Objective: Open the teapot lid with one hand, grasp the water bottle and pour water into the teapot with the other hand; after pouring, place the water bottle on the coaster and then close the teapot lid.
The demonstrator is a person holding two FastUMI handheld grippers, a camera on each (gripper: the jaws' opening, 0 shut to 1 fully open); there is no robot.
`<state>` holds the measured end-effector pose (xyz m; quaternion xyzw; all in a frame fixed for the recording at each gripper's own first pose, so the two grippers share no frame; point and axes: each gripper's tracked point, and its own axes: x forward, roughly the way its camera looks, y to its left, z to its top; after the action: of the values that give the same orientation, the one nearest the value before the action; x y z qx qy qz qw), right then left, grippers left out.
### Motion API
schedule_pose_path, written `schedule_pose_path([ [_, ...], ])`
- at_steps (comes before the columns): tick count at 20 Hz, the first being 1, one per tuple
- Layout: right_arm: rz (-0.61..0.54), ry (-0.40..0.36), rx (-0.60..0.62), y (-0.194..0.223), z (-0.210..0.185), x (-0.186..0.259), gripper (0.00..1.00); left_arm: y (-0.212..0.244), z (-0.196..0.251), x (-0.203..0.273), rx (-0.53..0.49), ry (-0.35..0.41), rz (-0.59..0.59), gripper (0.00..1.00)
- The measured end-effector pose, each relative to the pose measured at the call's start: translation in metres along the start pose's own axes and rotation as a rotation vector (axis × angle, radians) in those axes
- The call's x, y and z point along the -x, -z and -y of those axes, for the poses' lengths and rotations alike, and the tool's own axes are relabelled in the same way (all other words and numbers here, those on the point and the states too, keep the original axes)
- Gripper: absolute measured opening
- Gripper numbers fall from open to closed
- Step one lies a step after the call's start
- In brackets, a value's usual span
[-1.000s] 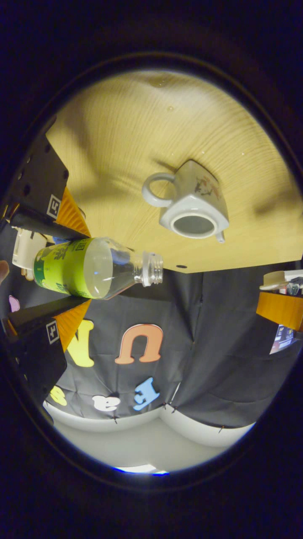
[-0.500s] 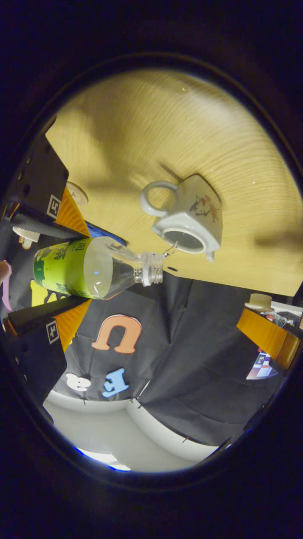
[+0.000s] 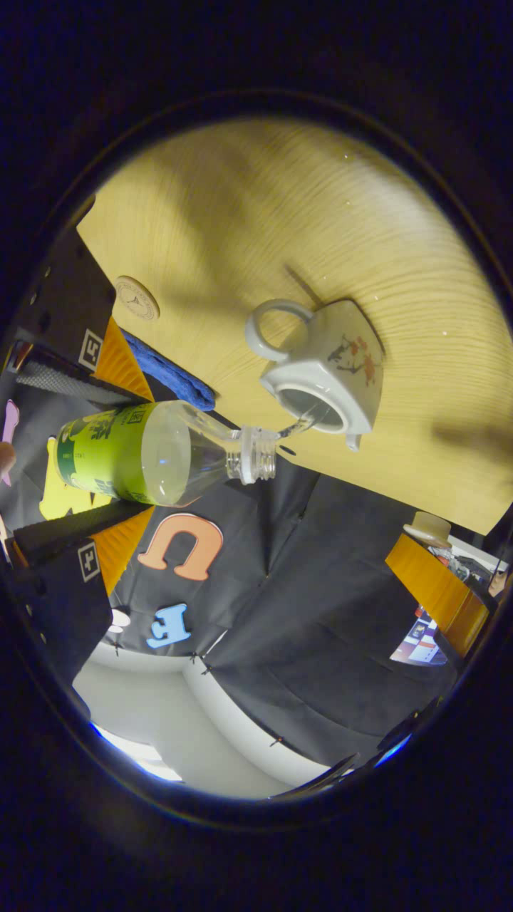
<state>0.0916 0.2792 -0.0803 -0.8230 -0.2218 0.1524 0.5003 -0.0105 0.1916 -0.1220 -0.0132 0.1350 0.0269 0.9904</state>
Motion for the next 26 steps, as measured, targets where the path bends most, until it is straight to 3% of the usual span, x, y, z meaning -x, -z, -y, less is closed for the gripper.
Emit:
schedule_pose_path([
  [11,0.011,0.035,0.055,-0.001,0.009,0.002,0.72,0.001,-0.001,0.001,-0.007,-0.006,-0.013,0.03],
  [26,0.020,0.033,0.008,-0.004,0.006,0.000,0.72,-0.018,-0.017,0.014,0.005,-0.035,0.041,0.02],
])
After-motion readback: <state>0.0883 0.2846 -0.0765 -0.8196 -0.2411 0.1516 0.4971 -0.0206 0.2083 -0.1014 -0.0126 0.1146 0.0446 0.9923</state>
